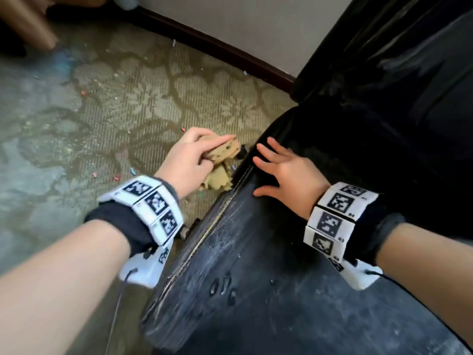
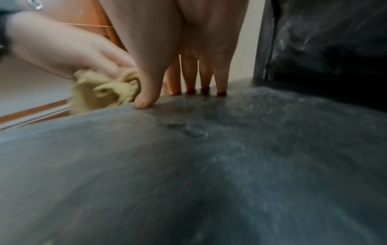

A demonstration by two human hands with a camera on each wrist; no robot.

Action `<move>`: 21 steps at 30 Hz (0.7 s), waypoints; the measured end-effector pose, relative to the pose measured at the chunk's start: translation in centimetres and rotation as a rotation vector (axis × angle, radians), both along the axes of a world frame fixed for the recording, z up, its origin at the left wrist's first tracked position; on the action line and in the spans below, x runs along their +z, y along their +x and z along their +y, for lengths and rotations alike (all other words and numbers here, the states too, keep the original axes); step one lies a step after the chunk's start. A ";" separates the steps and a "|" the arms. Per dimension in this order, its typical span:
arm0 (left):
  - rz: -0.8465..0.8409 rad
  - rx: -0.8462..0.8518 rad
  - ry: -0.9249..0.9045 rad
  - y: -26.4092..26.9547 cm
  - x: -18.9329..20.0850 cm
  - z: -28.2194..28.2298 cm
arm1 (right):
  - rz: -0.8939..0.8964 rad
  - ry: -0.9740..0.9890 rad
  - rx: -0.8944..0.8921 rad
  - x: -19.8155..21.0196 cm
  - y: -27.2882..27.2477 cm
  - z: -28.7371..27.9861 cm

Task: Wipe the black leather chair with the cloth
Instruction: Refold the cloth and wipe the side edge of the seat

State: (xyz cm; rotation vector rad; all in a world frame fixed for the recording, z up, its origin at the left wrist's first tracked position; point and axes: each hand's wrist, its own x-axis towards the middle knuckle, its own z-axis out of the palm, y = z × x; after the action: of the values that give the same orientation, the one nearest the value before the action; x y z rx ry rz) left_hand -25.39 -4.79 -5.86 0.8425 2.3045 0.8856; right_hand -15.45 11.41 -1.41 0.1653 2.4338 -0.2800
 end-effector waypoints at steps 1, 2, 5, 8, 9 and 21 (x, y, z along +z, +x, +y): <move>-0.005 -0.054 0.010 0.2 0.0 0.7 | -0.004 0.016 0.005 0.1 -0.2 -0.1; -0.021 -0.112 0.015 0.8 -0.2 1.4 | -0.005 0.039 0.013 0.3 -0.3 -0.1; -0.019 -0.170 0.017 3.4 -0.9 0.3 | -0.016 0.108 0.056 0.8 -0.8 -0.3; -0.026 -0.245 0.023 5.0 -0.7 -3.6 | -0.029 0.179 0.087 1.2 -1.5 -0.5; -0.032 -0.289 0.013 5.3 -0.7 -5.1 | -0.038 0.194 0.098 1.2 -1.7 -0.5; 0.038 -0.278 0.044 4.8 -0.2 -0.9 | -0.030 0.256 0.152 0.5 -1.8 -0.7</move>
State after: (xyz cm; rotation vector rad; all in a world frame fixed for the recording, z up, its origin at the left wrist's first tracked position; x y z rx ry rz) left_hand -20.63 -5.72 -6.09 1.1742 2.1372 0.8038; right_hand -17.22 10.68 -0.87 0.0946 2.4300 0.1016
